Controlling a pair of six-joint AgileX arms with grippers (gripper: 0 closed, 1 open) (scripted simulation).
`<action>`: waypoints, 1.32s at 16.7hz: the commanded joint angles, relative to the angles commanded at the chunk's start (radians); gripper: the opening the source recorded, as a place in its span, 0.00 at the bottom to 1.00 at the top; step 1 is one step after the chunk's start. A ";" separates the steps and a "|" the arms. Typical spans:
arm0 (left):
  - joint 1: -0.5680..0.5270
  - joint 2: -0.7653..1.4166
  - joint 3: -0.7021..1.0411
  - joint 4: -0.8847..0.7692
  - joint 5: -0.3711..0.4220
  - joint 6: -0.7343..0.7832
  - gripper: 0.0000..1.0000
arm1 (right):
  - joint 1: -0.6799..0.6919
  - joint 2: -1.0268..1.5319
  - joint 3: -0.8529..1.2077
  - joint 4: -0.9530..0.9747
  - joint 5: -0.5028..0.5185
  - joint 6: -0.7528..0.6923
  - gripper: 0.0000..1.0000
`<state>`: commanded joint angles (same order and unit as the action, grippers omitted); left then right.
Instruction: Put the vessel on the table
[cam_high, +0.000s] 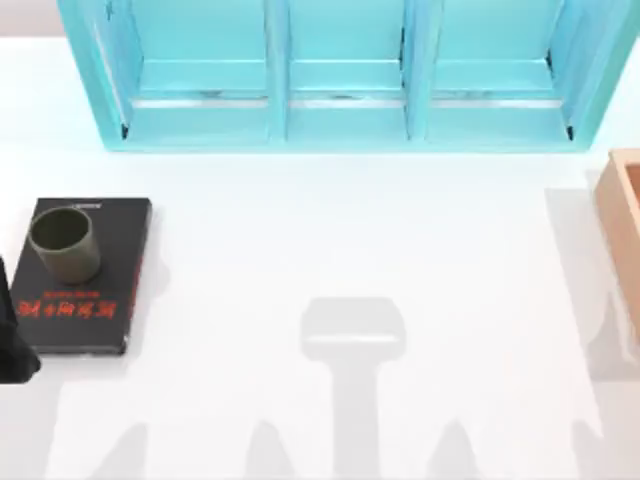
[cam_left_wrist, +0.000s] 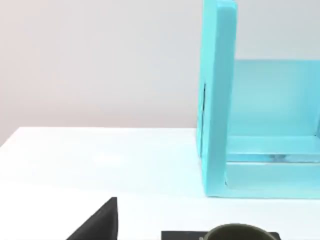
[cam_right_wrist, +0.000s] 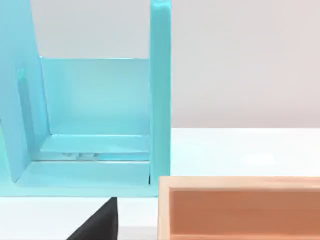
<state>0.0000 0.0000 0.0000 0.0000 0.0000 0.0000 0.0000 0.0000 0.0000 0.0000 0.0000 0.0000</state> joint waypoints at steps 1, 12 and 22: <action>0.000 0.000 0.000 0.000 0.000 0.000 1.00 | 0.000 0.000 0.000 0.000 0.000 0.000 1.00; -0.057 0.561 0.549 -0.424 0.009 -0.051 1.00 | 0.000 0.000 0.000 0.000 0.000 0.000 1.00; -0.131 1.595 1.436 -1.113 -0.009 -0.109 1.00 | 0.000 0.000 0.000 0.000 0.000 0.000 1.00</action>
<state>-0.1312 1.5950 1.4356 -1.1127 -0.0090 -0.1089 0.0000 0.0000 0.0000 0.0000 0.0000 0.0000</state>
